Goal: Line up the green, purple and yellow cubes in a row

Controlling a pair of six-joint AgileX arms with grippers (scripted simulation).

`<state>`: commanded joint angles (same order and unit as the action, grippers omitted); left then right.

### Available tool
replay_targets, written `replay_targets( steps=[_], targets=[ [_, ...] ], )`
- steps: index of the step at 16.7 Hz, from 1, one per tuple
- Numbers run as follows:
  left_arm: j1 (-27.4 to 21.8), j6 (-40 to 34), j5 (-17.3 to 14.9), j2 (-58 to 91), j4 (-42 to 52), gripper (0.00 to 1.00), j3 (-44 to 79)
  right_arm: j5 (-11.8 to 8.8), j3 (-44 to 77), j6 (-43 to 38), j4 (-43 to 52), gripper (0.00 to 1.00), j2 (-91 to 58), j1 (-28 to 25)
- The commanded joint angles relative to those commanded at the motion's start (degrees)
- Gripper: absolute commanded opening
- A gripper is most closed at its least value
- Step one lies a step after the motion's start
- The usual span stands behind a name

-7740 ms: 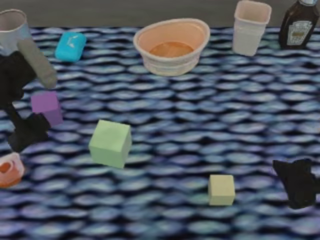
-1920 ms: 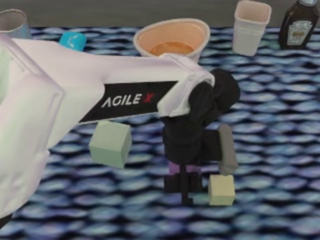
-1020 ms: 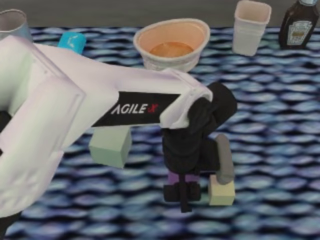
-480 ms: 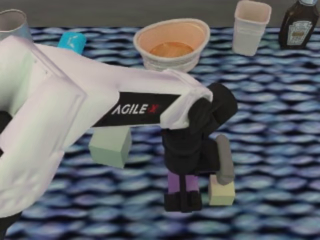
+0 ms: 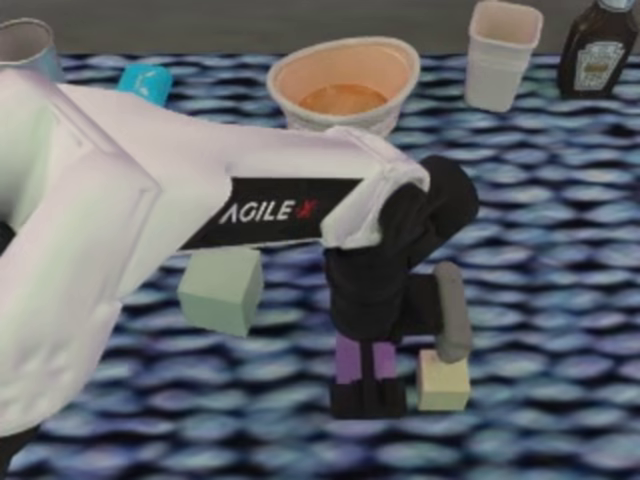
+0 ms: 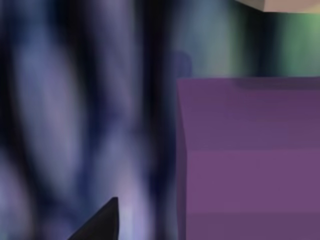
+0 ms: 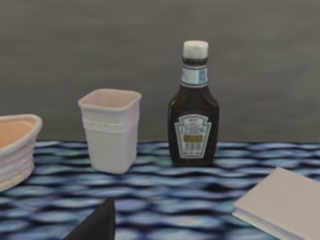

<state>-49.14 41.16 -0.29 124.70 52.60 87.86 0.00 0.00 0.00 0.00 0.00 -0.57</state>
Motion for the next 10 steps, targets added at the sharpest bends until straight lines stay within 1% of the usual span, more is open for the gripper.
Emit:
replay_targets(
  steps=[5,10],
  targets=[
    [0.8,-0.1,0.0,-3.6,10.1,1.0,5.8,0.0,0.0,0.0,0.0,1.0,0.0,0.0],
    [0.7,-0.2,0.0,-4.2,11.2,1.0,6.6,0.0,0.0,0.0,0.0,1.0,0.0,0.0]
  ],
)
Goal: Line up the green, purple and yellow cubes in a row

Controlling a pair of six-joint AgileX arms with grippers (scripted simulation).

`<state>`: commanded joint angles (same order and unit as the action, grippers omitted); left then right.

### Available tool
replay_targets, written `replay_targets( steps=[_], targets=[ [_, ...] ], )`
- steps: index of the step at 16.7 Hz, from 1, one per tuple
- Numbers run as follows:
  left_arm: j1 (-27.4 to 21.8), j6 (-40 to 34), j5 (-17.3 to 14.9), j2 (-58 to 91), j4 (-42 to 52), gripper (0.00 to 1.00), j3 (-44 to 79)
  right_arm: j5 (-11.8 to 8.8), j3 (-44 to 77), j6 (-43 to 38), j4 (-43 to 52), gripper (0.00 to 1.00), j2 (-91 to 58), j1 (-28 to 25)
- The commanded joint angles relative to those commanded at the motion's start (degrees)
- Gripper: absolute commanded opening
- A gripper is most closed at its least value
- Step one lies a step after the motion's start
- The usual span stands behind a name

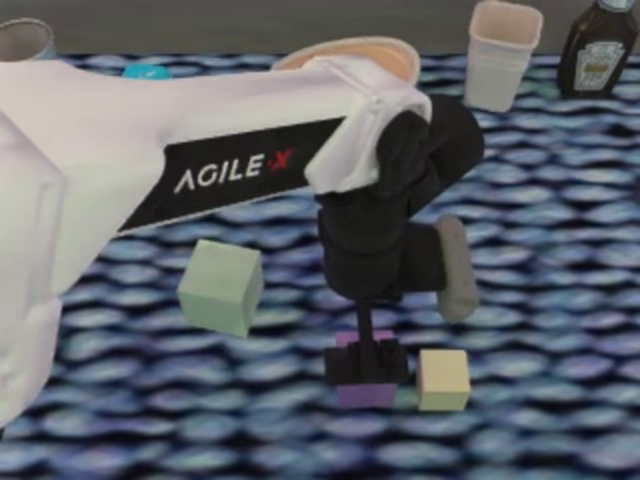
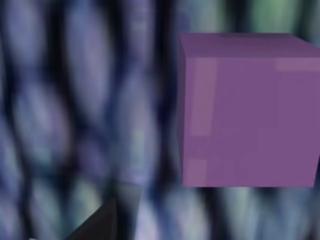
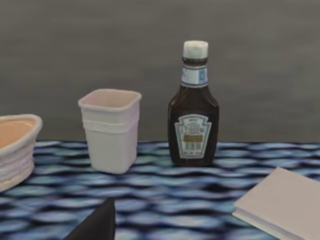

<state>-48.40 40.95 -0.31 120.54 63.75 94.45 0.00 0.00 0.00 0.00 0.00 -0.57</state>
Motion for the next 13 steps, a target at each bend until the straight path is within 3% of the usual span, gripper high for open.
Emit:
replay_targets(
  steps=[3,6,13],
  targets=[
    [1.0,-2.1,0.1,0.0,0.0,1.0,0.0,0.0,0.0,0.0,0.0,1.0,0.0,0.0],
    [4.1,-9.2,0.2,-0.1,-0.2,1.0,-0.1,0.0,0.0,0.0,0.0,1.0,0.0,0.0],
    [15.8,-37.5,0.0,-0.2,-0.2,1.0,-1.8,0.0,0.0,0.0,0.0,1.0,0.0,0.0]
  ],
)
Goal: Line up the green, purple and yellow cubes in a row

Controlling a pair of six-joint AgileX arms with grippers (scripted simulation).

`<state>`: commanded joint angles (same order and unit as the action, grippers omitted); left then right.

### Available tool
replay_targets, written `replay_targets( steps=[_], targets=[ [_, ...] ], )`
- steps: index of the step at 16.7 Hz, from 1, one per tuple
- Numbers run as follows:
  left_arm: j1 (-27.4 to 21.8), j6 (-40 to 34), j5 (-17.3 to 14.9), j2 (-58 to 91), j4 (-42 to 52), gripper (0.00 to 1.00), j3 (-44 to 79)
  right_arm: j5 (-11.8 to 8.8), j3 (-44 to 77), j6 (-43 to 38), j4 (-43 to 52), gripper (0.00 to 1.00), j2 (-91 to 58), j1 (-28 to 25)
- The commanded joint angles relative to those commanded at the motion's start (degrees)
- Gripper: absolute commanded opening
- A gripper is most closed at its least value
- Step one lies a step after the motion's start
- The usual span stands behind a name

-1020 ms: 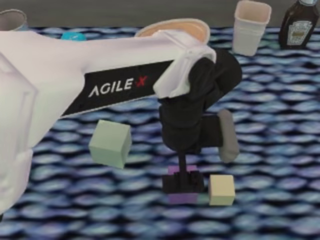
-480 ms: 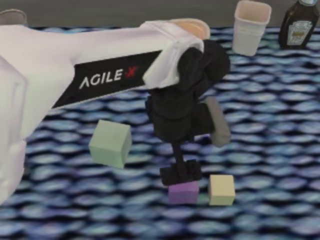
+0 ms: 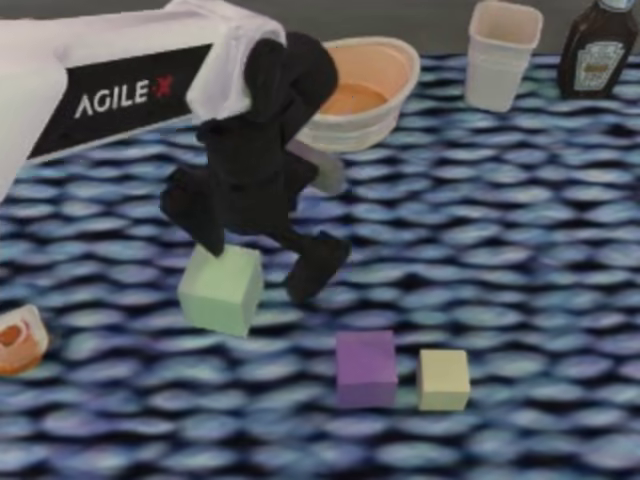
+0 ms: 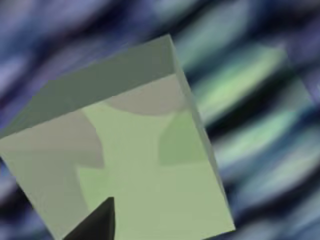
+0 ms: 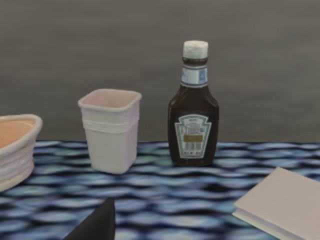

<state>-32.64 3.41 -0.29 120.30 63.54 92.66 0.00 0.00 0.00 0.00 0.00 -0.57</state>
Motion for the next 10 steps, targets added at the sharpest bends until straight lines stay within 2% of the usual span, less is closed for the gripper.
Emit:
replay_targets(
  steps=[2,5,10],
  targets=[
    [3.2,-7.3,0.0,-0.3,-0.2,1.0,-0.4,0.0,0.0,0.0,0.0,1.0,0.0,0.0],
    [6.6,-13.7,0.1,-0.9,-0.7,1.0,-0.7,0.0,0.0,0.0,0.0,1.0,0.0,0.0],
    [7.3,-14.9,0.2,-1.1,-0.8,1.0,-0.7,0.0,0.0,0.0,0.0,1.0,0.0,0.0]
  ],
)
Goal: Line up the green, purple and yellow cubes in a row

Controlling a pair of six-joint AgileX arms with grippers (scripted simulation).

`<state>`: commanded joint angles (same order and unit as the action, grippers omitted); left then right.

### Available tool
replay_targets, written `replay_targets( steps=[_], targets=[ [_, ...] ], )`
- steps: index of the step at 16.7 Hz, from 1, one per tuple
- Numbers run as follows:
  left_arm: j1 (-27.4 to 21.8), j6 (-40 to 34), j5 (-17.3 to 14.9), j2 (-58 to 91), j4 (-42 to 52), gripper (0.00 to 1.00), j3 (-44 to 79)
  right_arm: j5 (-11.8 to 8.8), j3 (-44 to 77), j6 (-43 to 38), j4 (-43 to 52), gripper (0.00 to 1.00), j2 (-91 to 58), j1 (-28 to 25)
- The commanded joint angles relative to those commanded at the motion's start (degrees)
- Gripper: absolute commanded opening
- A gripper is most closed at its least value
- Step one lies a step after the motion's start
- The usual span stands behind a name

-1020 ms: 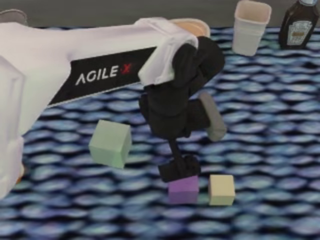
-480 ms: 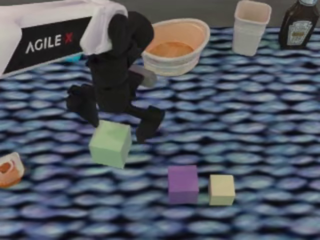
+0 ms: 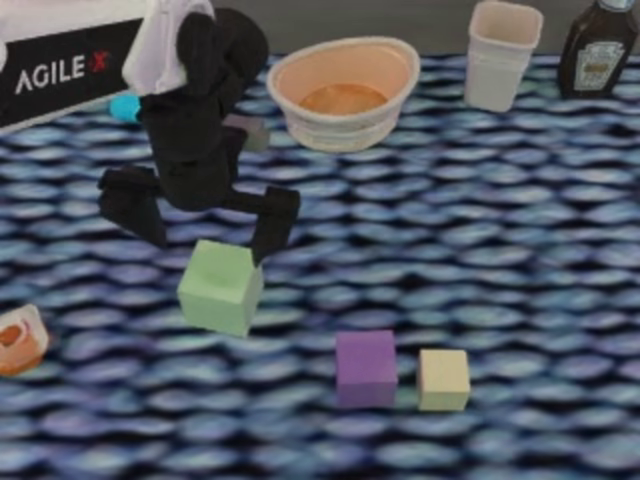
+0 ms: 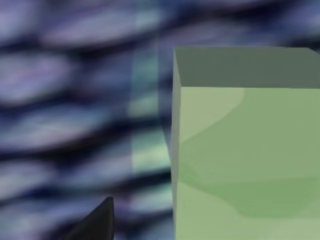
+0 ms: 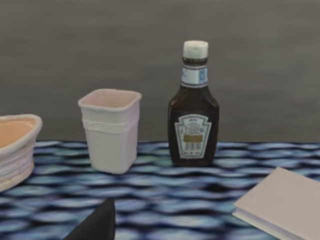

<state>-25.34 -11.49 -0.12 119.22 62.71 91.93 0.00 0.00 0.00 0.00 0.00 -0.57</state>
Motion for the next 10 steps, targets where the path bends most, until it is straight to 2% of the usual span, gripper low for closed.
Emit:
replay_targets(
  steps=[4,10],
  targets=[
    [-0.1,0.0,0.0,1.1,-2.2,1.0,-1.2,0.0,0.0,0.0,0.0,1.0,0.0,0.0],
    [0.1,0.1,-0.1,6.4,-15.1,1.0,-8.4,0.0,0.0,0.0,0.0,1.0,0.0,0.0]
  ],
)
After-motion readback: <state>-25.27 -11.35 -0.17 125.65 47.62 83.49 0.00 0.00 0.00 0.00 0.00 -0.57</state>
